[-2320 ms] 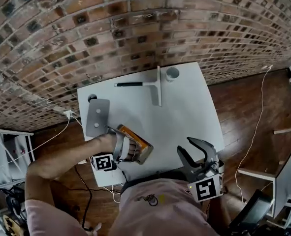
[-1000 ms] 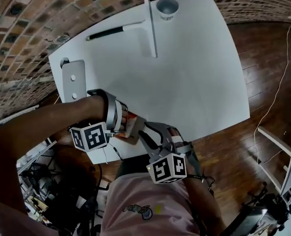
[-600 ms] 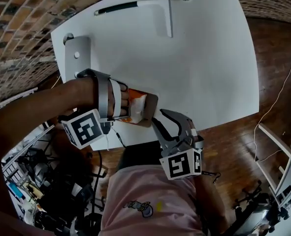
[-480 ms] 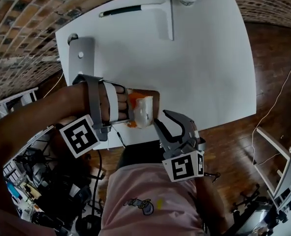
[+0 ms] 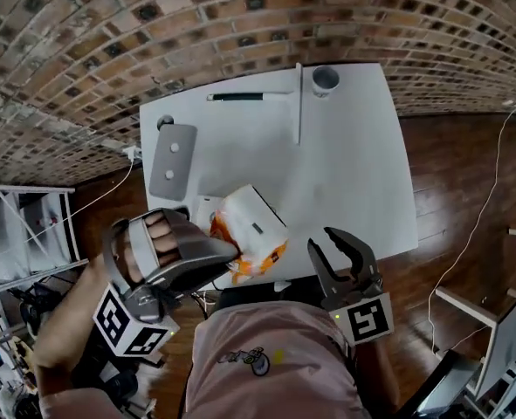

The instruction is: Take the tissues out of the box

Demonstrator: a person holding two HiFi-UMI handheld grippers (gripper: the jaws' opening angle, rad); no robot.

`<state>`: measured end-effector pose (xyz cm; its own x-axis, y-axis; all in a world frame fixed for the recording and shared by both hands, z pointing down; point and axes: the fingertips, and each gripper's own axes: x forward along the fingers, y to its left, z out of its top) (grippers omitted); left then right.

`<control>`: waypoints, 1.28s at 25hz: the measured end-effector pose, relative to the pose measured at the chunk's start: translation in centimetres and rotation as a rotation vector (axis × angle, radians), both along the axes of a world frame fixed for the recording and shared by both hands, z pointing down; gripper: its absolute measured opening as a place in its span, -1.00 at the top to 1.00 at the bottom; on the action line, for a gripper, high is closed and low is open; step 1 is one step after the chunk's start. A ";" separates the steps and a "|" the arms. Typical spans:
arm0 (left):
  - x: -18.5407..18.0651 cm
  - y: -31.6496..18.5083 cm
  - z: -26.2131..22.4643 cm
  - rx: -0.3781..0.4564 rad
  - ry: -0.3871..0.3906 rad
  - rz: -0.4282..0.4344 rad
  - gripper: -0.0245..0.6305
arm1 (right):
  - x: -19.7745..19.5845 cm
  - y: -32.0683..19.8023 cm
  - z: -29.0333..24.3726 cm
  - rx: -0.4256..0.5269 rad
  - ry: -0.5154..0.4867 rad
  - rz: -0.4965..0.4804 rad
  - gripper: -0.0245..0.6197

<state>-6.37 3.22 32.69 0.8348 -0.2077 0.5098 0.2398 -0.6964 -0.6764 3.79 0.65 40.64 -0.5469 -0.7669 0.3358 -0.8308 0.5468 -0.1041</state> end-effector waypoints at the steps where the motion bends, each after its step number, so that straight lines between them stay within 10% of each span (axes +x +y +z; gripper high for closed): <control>1: 0.2 -0.3 -2.5 -0.017 0.108 -0.097 0.79 | 0.6 -0.4 -1.5 0.016 -0.036 0.013 0.55; 8: -3.8 -0.5 -16.8 0.061 0.836 -0.615 0.79 | 3.3 -3.5 -15.6 0.403 -0.141 0.024 0.59; 15: -4.9 3.3 -20.9 0.072 1.309 -0.680 0.78 | 2.4 -0.5 -27.8 0.827 -0.191 -0.009 0.92; 20: -4.9 2.6 -22.6 -0.026 1.438 -0.660 0.79 | 0.0 0.2 -28.9 0.865 -0.130 -0.059 0.92; 32: -3.2 3.0 -23.2 -0.033 1.431 -0.621 0.78 | 0.6 1.7 -29.4 0.868 -0.139 -0.070 0.92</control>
<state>-9.59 6.22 9.49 0.4024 -0.6970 -0.5935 -0.8871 -0.4570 -0.0648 4.44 2.30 11.22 -0.5947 -0.6834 -0.4235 -0.8031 0.5290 0.2741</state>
